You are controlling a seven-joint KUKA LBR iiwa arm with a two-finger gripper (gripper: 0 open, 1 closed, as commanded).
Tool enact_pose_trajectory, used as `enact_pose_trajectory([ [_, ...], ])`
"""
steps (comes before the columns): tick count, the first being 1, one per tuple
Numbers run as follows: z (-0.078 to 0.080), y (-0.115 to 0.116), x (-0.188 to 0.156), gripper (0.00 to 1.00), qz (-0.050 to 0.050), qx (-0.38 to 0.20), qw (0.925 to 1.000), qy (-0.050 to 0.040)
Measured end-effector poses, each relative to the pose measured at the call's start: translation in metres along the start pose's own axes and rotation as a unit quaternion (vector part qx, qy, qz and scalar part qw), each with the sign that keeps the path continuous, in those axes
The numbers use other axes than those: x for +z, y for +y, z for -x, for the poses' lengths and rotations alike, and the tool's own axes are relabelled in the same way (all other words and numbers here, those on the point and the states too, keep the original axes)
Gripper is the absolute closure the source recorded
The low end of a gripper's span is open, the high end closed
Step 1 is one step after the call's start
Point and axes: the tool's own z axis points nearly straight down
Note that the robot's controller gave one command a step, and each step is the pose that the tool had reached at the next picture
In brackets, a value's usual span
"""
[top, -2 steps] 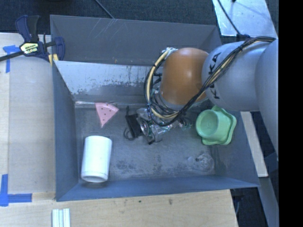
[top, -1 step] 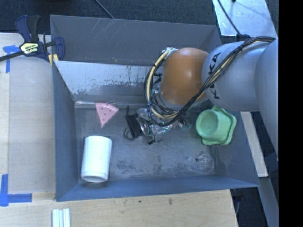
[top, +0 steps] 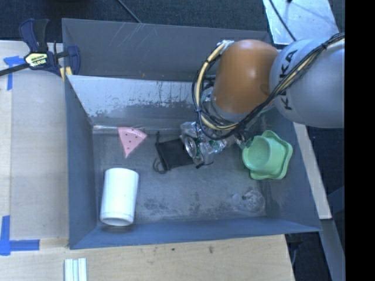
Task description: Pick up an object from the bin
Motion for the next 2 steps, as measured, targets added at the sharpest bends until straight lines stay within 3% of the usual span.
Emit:
enact_pose_trajectory([
  [1,0.013,0.027,-0.01,1.0,-0.005,0.015,0.9998,-0.0089],
  [2,0.011,0.037,-0.026,1.0,0.002,0.007,1.0,0.0029],
])
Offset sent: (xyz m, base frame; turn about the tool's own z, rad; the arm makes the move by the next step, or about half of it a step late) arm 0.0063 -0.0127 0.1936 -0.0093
